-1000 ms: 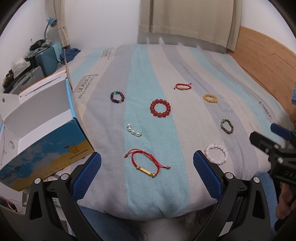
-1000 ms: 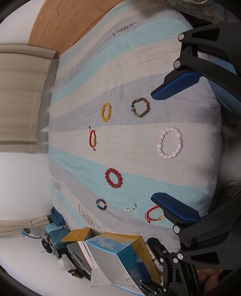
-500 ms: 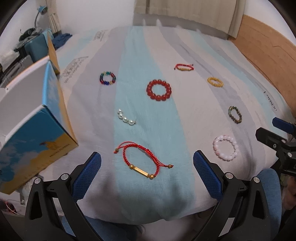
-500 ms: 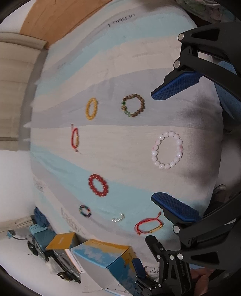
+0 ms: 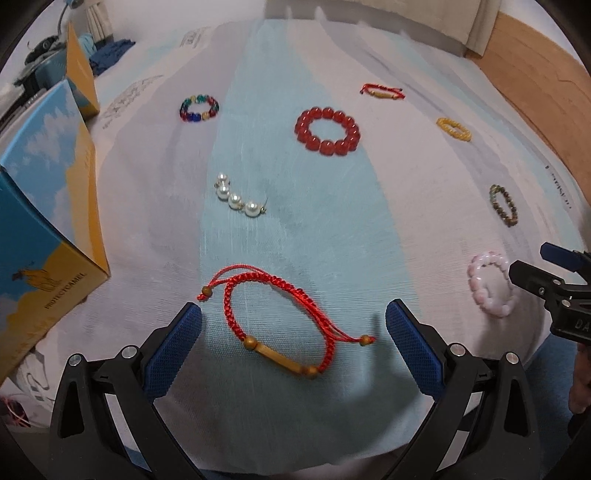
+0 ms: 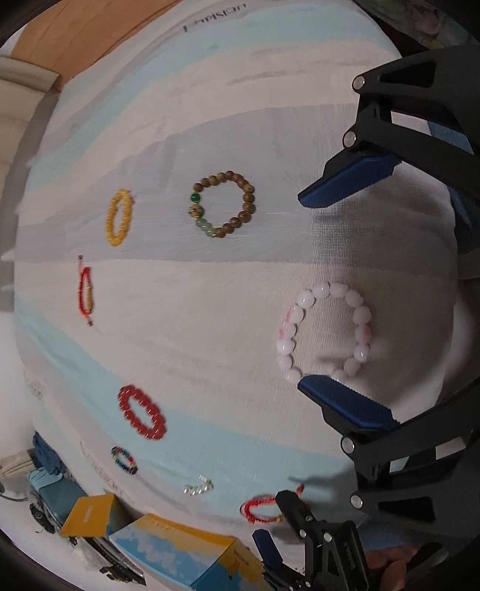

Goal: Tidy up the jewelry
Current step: 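Grasp the red cord bracelet with the left tool while the right tool grasps the pink-white bead bracelet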

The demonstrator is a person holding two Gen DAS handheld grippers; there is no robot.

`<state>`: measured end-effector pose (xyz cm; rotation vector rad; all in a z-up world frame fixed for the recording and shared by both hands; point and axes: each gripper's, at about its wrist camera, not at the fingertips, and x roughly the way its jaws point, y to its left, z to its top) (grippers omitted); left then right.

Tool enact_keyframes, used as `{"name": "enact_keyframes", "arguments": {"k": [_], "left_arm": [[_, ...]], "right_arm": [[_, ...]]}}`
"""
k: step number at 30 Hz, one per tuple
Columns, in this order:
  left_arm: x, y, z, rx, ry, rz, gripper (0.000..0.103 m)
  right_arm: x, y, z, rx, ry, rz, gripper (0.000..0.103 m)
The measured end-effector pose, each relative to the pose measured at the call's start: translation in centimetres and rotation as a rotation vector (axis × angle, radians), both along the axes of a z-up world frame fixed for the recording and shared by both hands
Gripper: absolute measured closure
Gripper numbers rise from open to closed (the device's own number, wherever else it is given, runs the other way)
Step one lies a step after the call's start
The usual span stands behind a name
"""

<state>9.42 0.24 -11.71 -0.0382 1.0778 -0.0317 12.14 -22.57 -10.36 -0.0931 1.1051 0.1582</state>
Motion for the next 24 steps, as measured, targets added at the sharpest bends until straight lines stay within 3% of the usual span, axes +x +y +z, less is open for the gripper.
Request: {"name": "enact_keyframes", "arguments": {"k": [5,13,24], "left_arm": [[0.1,0.2,-1.2,0.008,0.023,0.009,0.01],[-0.2,0.0,-1.3,0.038,0.016,0.0,0.02],[-0.4,-0.3,-0.7,0.044,0.049,-0.003,0.047]], "right_arm": [[0.4,-0.4,-1.9,0.014,0.05,-0.008,0.029],[0.4,-0.7,-2.7,0.025,0.075,-0.017,0.036],[0.1,-0.9,-2.6,0.032,0.09,-0.025,0.07]]}}
